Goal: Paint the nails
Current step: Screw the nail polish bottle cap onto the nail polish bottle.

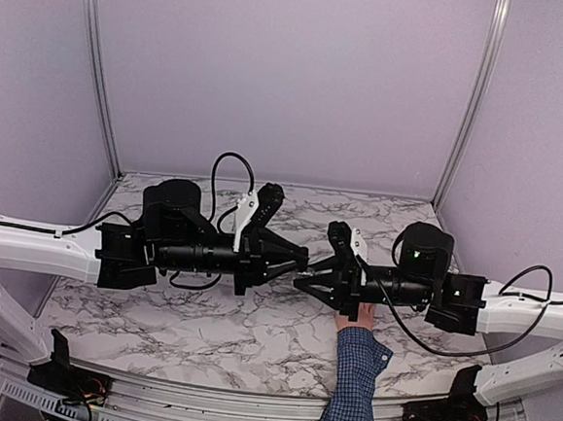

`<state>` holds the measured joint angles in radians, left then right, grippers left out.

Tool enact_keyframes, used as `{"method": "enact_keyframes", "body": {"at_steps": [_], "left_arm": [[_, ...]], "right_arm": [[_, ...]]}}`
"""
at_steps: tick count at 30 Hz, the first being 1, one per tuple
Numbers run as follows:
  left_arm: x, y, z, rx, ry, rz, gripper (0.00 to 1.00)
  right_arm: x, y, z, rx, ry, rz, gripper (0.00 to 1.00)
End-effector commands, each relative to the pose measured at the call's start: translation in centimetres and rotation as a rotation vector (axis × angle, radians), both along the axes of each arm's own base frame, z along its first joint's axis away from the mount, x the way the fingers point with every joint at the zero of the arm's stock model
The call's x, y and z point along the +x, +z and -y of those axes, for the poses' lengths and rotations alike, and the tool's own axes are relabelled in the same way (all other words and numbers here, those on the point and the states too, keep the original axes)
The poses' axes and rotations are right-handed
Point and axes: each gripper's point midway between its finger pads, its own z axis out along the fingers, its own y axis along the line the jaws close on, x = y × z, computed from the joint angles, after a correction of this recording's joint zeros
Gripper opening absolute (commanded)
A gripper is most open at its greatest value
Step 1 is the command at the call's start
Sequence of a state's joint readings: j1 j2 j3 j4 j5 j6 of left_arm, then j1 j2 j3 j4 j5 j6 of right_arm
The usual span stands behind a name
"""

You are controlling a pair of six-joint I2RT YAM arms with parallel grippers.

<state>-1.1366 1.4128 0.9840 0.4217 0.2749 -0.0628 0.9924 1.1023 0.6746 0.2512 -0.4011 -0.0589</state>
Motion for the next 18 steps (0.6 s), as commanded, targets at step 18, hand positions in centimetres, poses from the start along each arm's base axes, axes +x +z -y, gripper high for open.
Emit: {"method": "enact_keyframes", "body": {"at_steps": [18], "left_arm": [[-8.8, -4.0, 0.5, 0.064, -0.577, -0.013, 0.07]], "right_arm": [[-8.3, 8.6, 0.1, 0.197, 0.506, 0.201, 0.0]]}}
